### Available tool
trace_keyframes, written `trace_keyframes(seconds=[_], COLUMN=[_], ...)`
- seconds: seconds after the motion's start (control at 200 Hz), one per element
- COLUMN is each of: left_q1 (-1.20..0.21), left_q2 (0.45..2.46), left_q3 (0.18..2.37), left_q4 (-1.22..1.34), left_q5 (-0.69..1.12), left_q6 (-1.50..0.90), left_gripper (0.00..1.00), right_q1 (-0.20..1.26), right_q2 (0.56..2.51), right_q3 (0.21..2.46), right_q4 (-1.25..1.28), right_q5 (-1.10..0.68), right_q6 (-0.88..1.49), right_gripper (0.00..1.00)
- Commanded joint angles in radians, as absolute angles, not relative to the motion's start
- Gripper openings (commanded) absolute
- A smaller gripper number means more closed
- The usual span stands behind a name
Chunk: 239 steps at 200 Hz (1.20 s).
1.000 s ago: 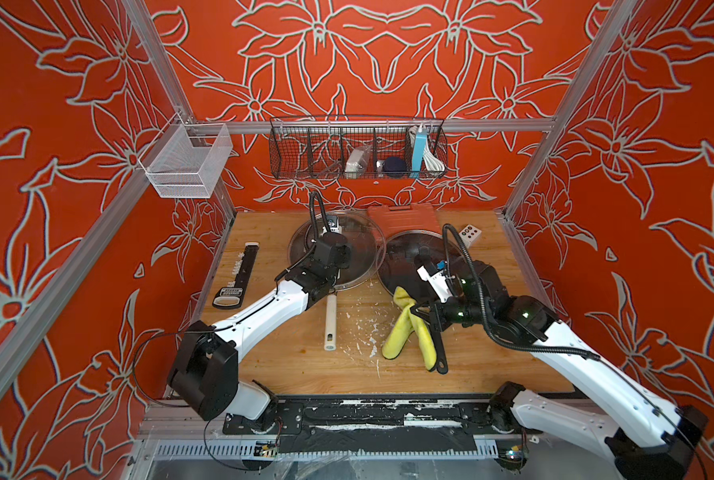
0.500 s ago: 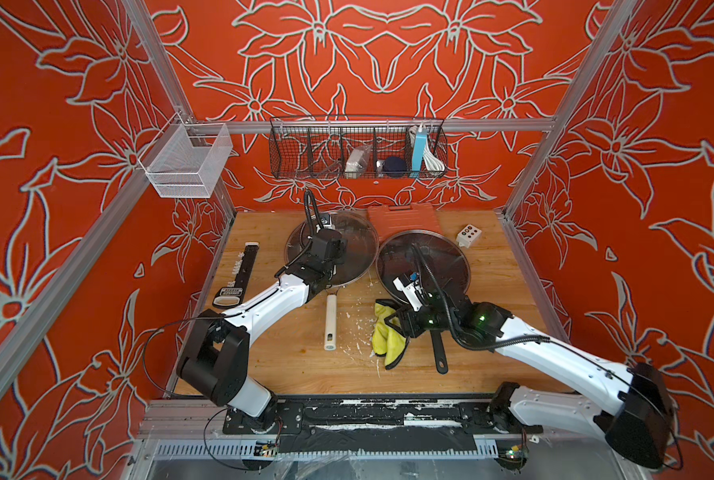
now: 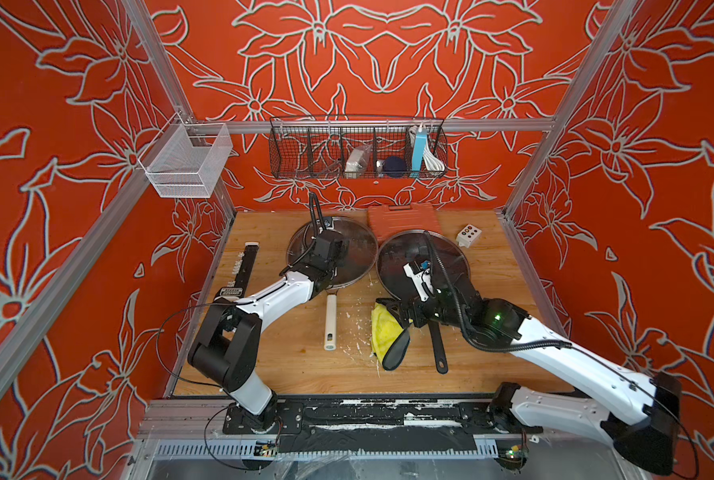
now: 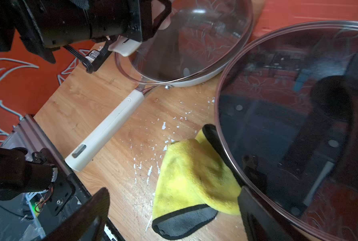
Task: Wipe the pot lid with a cloth
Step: Place the cleaning item at the center of the board, then place the pot lid on the cooking pot.
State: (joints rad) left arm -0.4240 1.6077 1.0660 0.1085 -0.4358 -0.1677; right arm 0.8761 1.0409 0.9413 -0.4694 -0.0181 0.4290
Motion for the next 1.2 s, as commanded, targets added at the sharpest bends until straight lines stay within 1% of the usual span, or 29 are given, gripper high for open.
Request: trace_keyframes(seconds=[0.0, 0.25, 0.525, 1.191], left_q1=[-0.417, -0.416, -0.419, -0.419], left_q2=[1.588, 1.636, 1.675, 1.686], left_q3=[1.153, 1.155, 1.143, 1.111], left_q4=[0.364, 0.429, 0.493, 0.471], left_q5=[-0.482, -0.494, -0.505, -0.553], left_q6=[-0.135, -0.064, -0.016, -0.075], left_gripper=[0.00, 0.00, 0.00, 0.00], right_q1=[0.880, 0.878, 0.876, 0.864], right_q2=[0.990, 0.900, 0.894, 0.893], right_q3=[0.952, 0.932, 0.902, 0.888], right_q4=[-0.583, -0.654, -0.660, -0.667], right_q5=[0.084, 0.124, 0.129, 0.132], right_q6=[0.412, 0.402, 0.394, 0.394], right_gripper=[0.97, 0.97, 0.97, 0.97])
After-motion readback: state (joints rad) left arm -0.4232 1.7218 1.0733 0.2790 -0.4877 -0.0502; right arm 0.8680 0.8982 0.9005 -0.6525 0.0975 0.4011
